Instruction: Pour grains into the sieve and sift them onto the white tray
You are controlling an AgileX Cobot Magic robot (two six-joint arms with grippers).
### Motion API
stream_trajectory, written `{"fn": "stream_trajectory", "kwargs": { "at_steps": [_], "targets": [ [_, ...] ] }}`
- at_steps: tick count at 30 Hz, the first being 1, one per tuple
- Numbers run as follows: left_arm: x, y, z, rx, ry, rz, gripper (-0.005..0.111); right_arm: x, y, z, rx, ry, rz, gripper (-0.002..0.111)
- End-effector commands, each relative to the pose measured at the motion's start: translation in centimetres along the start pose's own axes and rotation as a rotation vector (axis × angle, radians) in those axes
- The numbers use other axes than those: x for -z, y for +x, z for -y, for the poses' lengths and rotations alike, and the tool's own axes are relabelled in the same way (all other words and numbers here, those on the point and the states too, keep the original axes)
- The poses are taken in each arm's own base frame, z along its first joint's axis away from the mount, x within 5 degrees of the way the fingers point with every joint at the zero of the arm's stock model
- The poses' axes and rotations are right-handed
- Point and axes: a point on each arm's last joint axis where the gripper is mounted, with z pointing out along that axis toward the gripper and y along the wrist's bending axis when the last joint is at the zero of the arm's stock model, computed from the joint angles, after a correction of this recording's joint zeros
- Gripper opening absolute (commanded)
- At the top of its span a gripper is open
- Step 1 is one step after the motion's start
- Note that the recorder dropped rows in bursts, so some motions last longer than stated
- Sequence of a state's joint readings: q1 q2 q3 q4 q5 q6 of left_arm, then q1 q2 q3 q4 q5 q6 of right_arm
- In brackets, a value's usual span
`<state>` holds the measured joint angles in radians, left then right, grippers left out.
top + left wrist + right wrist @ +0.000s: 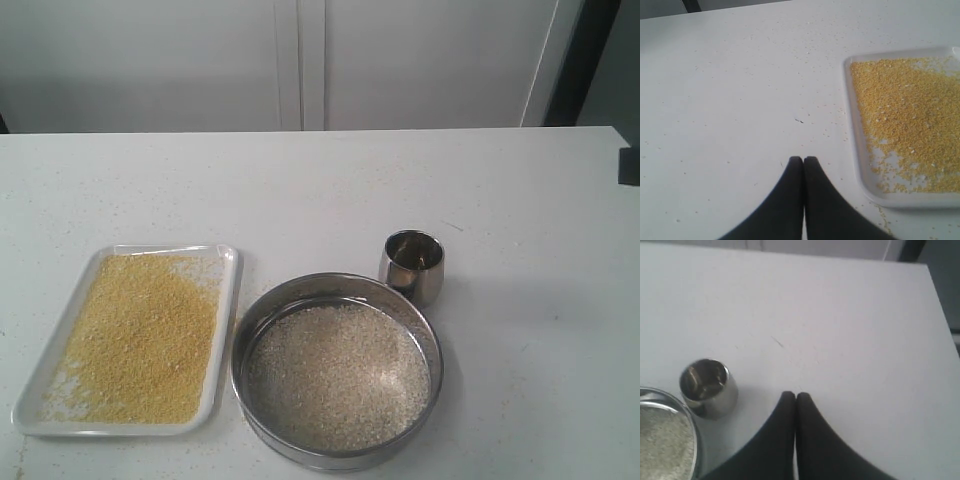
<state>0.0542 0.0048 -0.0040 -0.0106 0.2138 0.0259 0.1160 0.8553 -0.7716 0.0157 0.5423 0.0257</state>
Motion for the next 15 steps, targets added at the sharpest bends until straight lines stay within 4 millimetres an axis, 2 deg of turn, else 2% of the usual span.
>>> {"fn": "stream_trajectory", "kwargs": {
  "at_steps": [1, 7, 15],
  "targets": [
    [0.0, 0.1, 0.0, 0.014, 0.002, 0.004, 0.0, 4.2, -0.5, -0.6, 0.01, -0.043, 0.165, 0.0],
    [0.0, 0.1, 0.0, 0.014, 0.002, 0.004, 0.0, 8.4, 0.2, -0.5, 0.015, -0.051, 0.325, 0.0],
    [0.0, 0.1, 0.0, 0.014, 0.002, 0.004, 0.0, 9.8, 3.7, -0.2, 0.026, -0.06, 0.485, 0.0]
  ]
}}
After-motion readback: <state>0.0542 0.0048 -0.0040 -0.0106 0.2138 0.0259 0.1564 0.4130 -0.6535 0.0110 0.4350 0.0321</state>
